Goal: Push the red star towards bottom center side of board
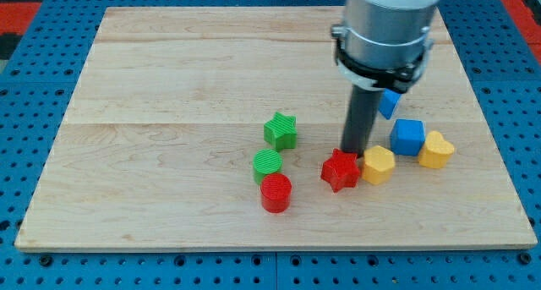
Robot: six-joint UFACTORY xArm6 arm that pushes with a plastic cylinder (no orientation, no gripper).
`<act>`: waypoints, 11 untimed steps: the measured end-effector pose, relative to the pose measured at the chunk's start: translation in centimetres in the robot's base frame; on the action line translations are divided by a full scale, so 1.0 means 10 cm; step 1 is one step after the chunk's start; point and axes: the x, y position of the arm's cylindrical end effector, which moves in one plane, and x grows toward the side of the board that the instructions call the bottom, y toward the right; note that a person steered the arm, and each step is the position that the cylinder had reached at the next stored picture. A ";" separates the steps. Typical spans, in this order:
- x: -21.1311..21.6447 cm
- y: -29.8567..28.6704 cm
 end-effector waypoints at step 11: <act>0.18 0.17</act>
